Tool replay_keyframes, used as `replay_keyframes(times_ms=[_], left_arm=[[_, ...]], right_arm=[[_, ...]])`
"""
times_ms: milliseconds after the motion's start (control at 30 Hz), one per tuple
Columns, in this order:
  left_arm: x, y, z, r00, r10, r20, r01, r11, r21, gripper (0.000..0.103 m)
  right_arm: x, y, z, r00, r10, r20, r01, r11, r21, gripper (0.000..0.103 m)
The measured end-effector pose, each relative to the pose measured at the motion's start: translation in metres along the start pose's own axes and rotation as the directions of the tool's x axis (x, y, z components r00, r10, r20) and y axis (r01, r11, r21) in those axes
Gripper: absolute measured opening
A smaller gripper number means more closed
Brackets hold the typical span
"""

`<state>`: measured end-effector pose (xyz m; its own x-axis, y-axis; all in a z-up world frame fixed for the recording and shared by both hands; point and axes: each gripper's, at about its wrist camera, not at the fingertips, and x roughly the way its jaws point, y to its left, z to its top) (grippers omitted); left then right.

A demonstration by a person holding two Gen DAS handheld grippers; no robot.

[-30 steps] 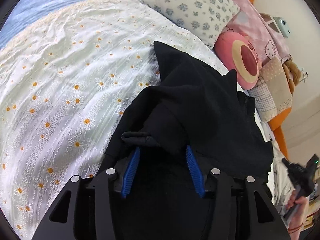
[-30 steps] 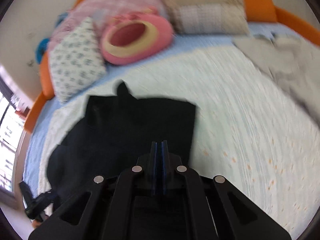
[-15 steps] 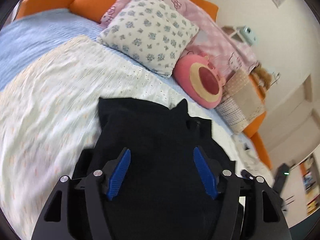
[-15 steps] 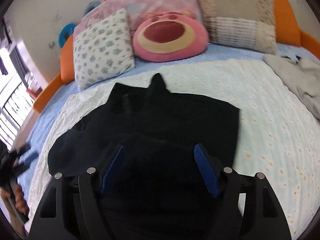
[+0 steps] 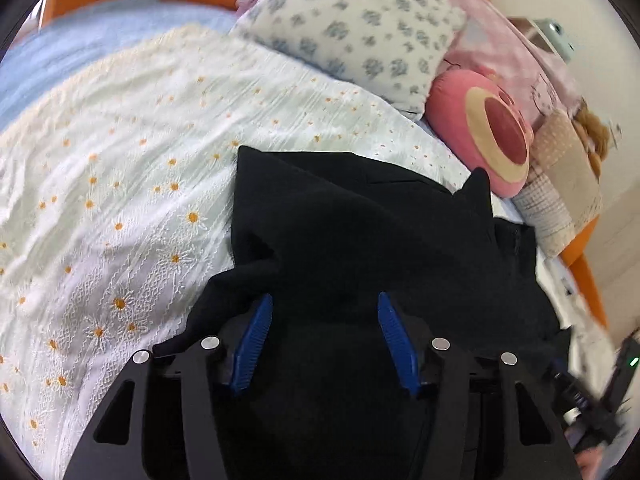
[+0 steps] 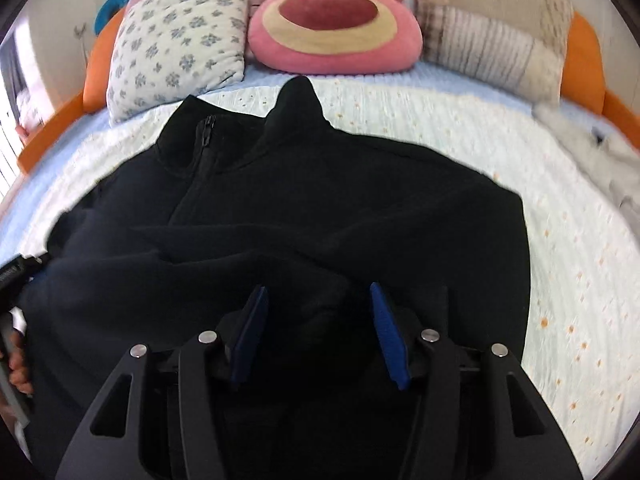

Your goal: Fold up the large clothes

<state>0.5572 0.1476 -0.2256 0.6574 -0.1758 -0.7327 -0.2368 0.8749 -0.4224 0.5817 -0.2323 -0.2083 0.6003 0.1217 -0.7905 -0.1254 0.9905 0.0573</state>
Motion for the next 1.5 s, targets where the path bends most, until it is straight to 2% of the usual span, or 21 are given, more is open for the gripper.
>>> replay_keyframes(times_ms=[133,300,333,367,400,467,533,633,700,800,867,967,1033,1100,1133,1233,1433,1500], left_arm=[[0.003,0.004,0.004,1.0,-0.015,0.006,0.015,1.0,-0.006,0.06],[-0.006,-0.016,0.006,0.997,0.074,-0.013,-0.073,0.994,0.081,0.06],[-0.02,-0.021,0.004,0.997,0.077,0.007,-0.078,0.994,0.083,0.064],[-0.03,-0.024,0.002,0.997,0.069,0.027,-0.071,0.993,0.089,0.072],[-0.046,-0.031,-0.001,0.996,0.063,0.061,-0.069,0.991,0.114,0.076],[-0.069,-0.046,-0.007,0.992,0.074,0.103,-0.091,0.98,0.176,0.092],[-0.091,-0.061,-0.013,0.986,0.079,0.143,-0.112,0.964,0.242,0.092],[-0.121,-0.08,-0.024,0.975,0.084,0.208,-0.146,0.941,0.305,0.095],[-0.13,-0.085,-0.031,0.972,0.089,0.215,-0.156,0.934,0.322,0.098],[-0.117,-0.085,-0.042,0.986,0.079,0.144,-0.123,0.936,0.329,0.098],[-0.097,-0.085,-0.046,0.989,0.096,0.109,-0.128,0.933,0.337,0.098],[-0.068,-0.085,-0.051,0.99,0.122,0.077,-0.141,0.927,0.348,0.098],[-0.05,-0.083,-0.058,0.987,0.149,0.052,-0.158,0.925,0.345,0.098],[-0.033,-0.078,-0.062,0.987,0.159,-0.005,-0.148,0.93,0.336,0.098],[-0.031,-0.075,-0.059,0.989,0.144,-0.024,-0.129,0.939,0.319,0.099],[-0.023,-0.072,-0.059,0.989,0.14,-0.055,-0.116,0.942,0.315,0.1],[-0.022,-0.072,-0.059,0.988,0.142,-0.059,-0.116,0.941,0.318,0.1],[-0.024,-0.077,-0.057,0.984,0.163,-0.068,-0.13,0.929,0.346,0.1]], right_arm=[[0.001,-0.007,-0.001,0.999,0.03,0.018,-0.031,0.999,0.033,0.055],[-0.018,0.002,0.005,1.0,-0.015,0.016,0.014,1.0,0.027,0.055],[-0.033,0.003,0.005,0.999,0.027,0.038,-0.029,0.999,0.04,0.055],[-0.045,0.005,0.004,0.997,0.053,0.056,-0.055,0.998,0.035,0.055],[-0.06,0.008,0.003,0.995,0.066,0.075,-0.068,0.997,0.021,0.055],[-0.087,0.012,-0.003,0.992,0.093,0.091,-0.092,0.996,-0.006,0.058],[-0.107,0.016,-0.009,0.992,0.069,0.107,-0.065,0.997,-0.041,0.067],[-0.131,0.017,-0.022,0.989,0.038,0.143,-0.027,0.996,-0.084,0.068],[-0.137,0.014,-0.033,0.989,0.01,0.148,0.004,0.996,-0.094,0.068],[-0.129,0.005,-0.047,0.993,-0.008,0.12,0.019,0.996,-0.084,0.068],[-0.114,0.0,-0.051,0.995,-0.027,0.094,0.034,0.997,-0.076,0.067],[-0.094,-0.003,-0.054,0.995,-0.053,0.082,0.059,0.995,-0.082,0.067],[-0.072,-0.001,-0.062,0.997,-0.072,0.031,0.075,0.991,-0.11,0.067],[-0.056,-0.004,-0.072,0.999,-0.043,0.021,0.045,0.994,-0.102,0.069],[-0.056,-0.006,-0.072,0.999,-0.032,0.026,0.034,0.995,-0.09,0.069],[-0.053,-0.011,-0.07,1.0,-0.006,0.014,0.007,0.998,-0.069,0.07],[-0.057,0.002,-0.073,0.996,-0.082,0.042,0.087,0.99,-0.116,0.072],[-0.062,0.005,-0.071,0.993,-0.107,0.047,0.112,0.985,-0.133,0.072]])
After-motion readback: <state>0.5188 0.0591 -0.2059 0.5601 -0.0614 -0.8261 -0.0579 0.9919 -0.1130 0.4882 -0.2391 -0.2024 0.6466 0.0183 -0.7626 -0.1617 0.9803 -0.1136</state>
